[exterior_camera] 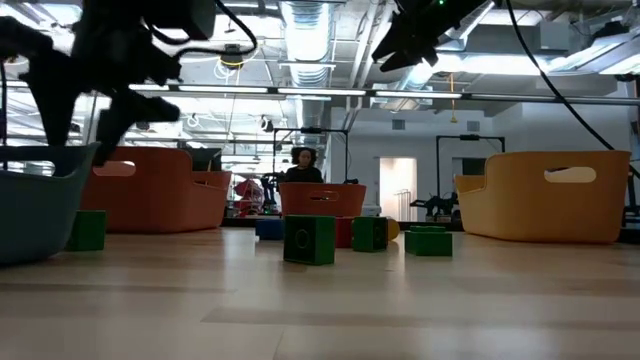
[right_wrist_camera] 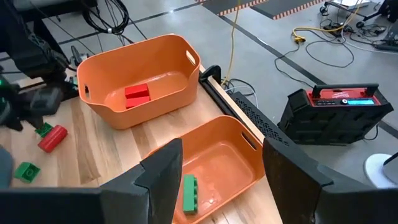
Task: Sort blocks
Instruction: Put the red block into the left orange bin
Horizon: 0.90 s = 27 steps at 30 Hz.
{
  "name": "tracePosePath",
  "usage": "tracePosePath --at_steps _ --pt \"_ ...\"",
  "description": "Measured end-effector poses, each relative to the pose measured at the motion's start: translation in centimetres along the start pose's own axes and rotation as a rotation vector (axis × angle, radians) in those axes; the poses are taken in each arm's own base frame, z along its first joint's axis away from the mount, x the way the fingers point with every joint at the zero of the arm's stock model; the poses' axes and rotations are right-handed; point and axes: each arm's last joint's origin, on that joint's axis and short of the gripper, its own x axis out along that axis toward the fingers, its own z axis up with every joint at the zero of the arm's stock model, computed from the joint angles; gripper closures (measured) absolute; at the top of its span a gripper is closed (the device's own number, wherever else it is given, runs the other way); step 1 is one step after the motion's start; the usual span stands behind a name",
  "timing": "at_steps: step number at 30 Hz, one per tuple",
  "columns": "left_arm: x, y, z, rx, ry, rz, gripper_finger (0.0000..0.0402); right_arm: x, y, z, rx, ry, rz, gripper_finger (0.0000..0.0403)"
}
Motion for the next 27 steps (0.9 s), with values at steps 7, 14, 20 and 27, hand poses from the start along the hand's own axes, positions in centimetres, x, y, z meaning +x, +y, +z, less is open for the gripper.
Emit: tracePosePath --at_steps 7,14,20,27 --pt "2.6 0.6 1.2 0.114 0.073 -0.025 0.0225 0.0 0.0 0.0 0.011 0.0 -0.001 0.017" --pt "4.6 0.4 0.5 0.14 0.103 -0.068 0.0225 0.0 0.0 0.0 0.011 0.0 -0.001 0.017" --pt "5.5 0.2 0.6 0.193 0.075 -0.045 0.0226 0.0 0.0 0.0 0.011 0.001 -0.001 0.017" --pt "7.1 0.1 -0.3 0.201 0.11 -0.021 0.0226 0.0 0.0 0.0 0.013 0.001 -0.001 0.017"
